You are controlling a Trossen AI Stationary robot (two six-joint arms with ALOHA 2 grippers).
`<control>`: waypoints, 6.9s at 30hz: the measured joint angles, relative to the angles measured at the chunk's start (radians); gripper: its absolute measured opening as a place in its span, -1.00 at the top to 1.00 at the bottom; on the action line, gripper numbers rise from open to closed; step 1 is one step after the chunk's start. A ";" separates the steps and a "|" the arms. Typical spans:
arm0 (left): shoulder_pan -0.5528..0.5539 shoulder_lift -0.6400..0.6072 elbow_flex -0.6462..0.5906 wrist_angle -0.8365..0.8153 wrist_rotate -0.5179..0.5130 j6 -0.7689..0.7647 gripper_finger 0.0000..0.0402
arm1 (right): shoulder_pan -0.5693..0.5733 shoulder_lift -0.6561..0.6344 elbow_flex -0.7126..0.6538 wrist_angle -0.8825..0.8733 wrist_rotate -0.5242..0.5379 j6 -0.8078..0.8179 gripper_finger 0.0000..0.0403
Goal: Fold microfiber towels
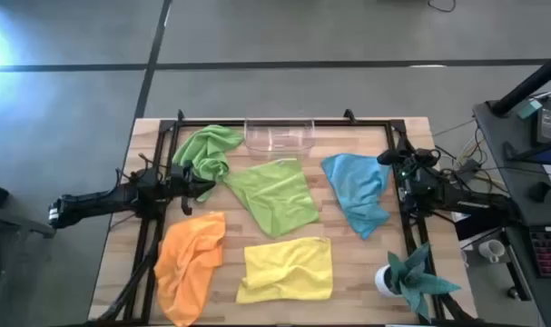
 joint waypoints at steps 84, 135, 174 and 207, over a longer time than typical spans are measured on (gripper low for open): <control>0.000 0.000 0.000 0.000 0.000 0.000 1.00 | 0.000 0.000 0.000 0.000 0.000 0.000 0.69; 0.000 0.000 0.000 0.000 -0.003 -0.002 1.00 | 0.001 0.211 0.575 -0.150 -0.609 -0.151 0.68; 0.000 0.000 0.000 0.152 -0.123 -0.002 1.00 | 0.007 0.919 0.898 -0.870 -1.327 0.005 0.20; 0.000 0.260 0.060 0.147 -0.151 0.000 1.00 | 0.266 1.583 0.917 -0.607 -1.394 -0.259 0.26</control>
